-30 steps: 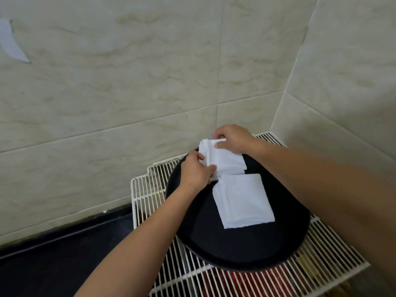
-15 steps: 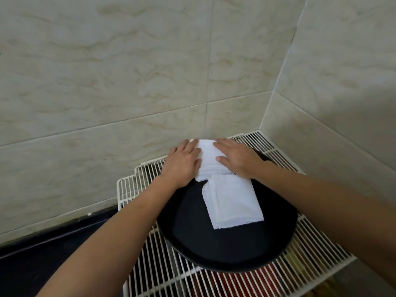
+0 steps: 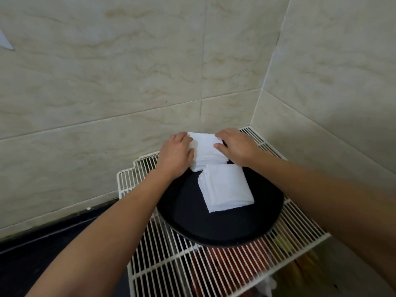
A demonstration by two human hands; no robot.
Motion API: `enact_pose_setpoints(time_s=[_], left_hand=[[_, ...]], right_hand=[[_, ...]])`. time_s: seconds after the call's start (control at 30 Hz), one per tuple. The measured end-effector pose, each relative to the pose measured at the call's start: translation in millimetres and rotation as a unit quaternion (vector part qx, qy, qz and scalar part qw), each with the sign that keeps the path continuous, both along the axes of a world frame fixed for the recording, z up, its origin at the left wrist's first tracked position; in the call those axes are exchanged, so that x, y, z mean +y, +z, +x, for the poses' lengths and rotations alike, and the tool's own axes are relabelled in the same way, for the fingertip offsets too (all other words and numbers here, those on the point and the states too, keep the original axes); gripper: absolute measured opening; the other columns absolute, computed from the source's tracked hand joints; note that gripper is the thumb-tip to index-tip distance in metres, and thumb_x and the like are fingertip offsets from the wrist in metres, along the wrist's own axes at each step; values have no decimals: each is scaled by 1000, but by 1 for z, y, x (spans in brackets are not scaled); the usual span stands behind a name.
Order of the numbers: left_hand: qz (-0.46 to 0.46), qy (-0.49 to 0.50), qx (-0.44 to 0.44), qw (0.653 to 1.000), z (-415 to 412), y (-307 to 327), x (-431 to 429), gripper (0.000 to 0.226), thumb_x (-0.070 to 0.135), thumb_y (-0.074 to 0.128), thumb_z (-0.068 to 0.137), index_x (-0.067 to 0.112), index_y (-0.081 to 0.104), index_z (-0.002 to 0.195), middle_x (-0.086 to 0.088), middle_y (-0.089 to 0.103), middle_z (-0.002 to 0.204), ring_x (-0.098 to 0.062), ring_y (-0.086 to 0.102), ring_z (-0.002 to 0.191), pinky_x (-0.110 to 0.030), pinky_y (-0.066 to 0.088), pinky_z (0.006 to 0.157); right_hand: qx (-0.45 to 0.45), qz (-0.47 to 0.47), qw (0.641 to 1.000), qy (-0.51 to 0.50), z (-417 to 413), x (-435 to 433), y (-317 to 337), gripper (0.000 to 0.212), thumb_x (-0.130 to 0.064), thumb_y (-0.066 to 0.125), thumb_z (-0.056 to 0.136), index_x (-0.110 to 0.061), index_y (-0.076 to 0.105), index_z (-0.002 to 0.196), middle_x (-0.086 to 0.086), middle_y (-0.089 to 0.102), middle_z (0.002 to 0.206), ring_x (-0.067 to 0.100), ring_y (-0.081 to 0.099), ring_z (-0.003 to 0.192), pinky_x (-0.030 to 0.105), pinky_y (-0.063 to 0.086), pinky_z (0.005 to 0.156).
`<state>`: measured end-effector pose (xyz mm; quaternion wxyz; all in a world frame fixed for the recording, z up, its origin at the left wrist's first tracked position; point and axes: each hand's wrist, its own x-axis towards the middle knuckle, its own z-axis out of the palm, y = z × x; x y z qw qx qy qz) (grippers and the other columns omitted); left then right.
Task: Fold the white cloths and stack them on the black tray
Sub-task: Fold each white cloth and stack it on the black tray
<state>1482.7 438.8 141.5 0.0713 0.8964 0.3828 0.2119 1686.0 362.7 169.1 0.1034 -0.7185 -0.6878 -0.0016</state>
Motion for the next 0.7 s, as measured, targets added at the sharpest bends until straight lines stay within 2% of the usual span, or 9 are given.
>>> enact_pose_setpoints(time_s=[0.13,0.27,0.33,0.47,0.7], left_hand=[[11,43,-7,999,-19,15,-23,29,20,54,90,7,60,115,-12,60,108,-33,56,98,-41,46,76],[-7,106,-10,994,-58,26,-60,23,23,53,90,9,59,107,-13,62,100,-36,60,91,-44,50,75],[-4,139,-4,990,-83,28,-86,22,24,52,90,10,57,106,-13,63,101,-37,61,93,-47,51,76],[-15,225,49,973,-153,27,-164,30,26,51,92,13,57,118,-11,66,109,-37,61,98,-43,51,77],[-41,390,90,916,-299,20,-294,26,27,49,91,16,58,113,-3,65,109,-30,61,96,-35,44,73]], right_hand=[[1,30,1000,-6,-11,-20,21,39,-39,43,99,-17,56,129,2,57,128,22,51,119,38,41,95],[-2,80,996,47,-39,-45,38,36,-39,43,99,-19,58,124,1,60,124,23,55,114,38,44,89],[8,101,992,78,-59,-56,43,33,-38,44,99,-18,61,118,2,62,117,25,57,108,38,46,84],[52,113,979,160,-124,-81,42,30,-39,46,97,-18,64,108,4,64,108,26,59,101,38,47,78],[83,87,942,313,-274,-141,23,29,-41,47,95,-21,65,105,3,66,108,28,60,102,38,48,79]])
